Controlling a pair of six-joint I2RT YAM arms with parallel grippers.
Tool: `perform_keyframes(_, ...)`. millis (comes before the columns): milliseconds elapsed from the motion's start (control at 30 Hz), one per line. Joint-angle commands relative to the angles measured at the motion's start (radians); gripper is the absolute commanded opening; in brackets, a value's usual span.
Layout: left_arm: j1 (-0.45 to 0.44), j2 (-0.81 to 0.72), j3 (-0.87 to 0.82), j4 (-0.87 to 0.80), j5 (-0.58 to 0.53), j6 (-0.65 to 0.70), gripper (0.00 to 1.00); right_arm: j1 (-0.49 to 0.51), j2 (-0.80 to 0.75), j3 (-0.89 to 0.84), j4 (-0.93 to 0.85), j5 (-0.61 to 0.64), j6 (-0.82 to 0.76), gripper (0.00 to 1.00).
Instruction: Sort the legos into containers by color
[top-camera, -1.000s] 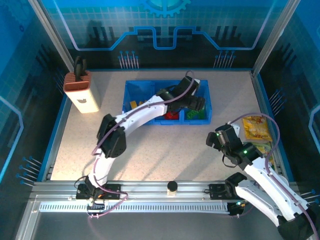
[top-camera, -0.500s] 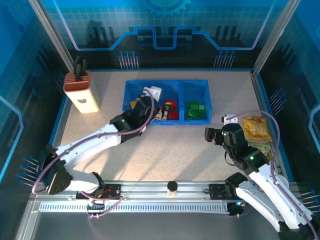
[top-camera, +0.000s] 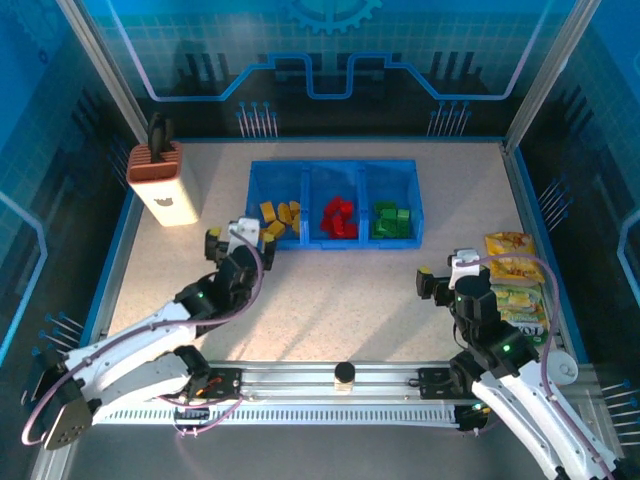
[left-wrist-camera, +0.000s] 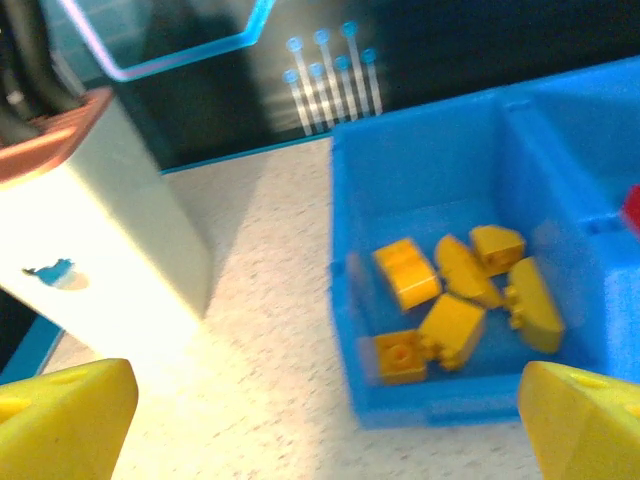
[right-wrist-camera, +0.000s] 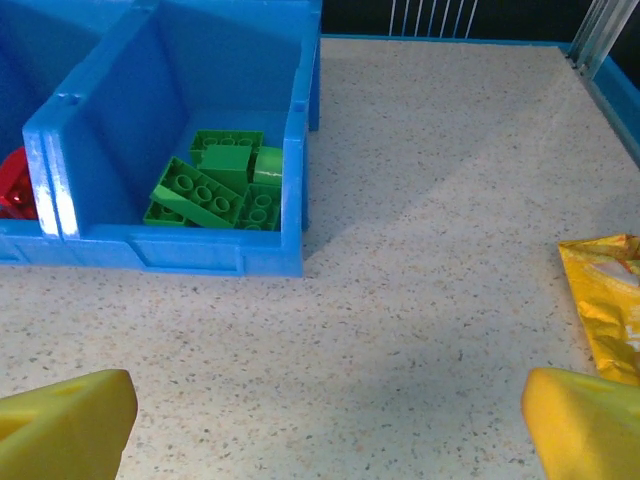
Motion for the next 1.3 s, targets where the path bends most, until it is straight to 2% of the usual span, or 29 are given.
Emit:
perform_keyframes(0,0.039,-0.102,-0.106,0.050,-0.093,0.021,0.97,-0.013,-0.006,-0.022,0.062,0.051,-0.064,1.00)
perform_keyframes(133,0.079,-0.181,-0.213,0.064,-0.094,-0.025,0.96,-0.012,0.019,-0.039,0.096,0.084,-0.105,1.00)
perform_keyframes(267,0.105,-0.191,-0.250,0.049,-0.091,-0.067,0.96,-0.011,0.029,-0.108,0.159,0.106,-0.128,1.00)
perform_keyframes(433,0.143,-0.138,-0.311,0.171,-0.046,-0.048,0.95,-0.008,0.007,-0.189,0.258,0.099,-0.149,1.00)
perform_keyframes(567,0.185,-0.080,-0.323,0.289,-0.005,0.002,0.95,-0.019,0.027,-0.242,0.444,0.105,-0.194,1.00)
perform_keyframes(700,0.261,-0.019,-0.337,0.431,0.056,0.032,0.95,-0.077,0.134,-0.279,0.646,0.081,-0.213,1.00)
perform_keyframes(933,0.342,0.078,-0.377,0.685,0.145,0.056,0.96,-0.199,0.363,-0.306,0.975,-0.008,-0.213,1.00)
perform_keyframes(1100,0.388,0.177,-0.386,0.847,0.207,0.061,0.96,-0.256,0.454,-0.343,1.161,-0.041,-0.220,1.00)
perform_keyframes(1267,0.449,0.295,-0.388,1.017,0.322,0.076,0.97,-0.296,0.551,-0.356,1.297,-0.081,-0.217,1.00)
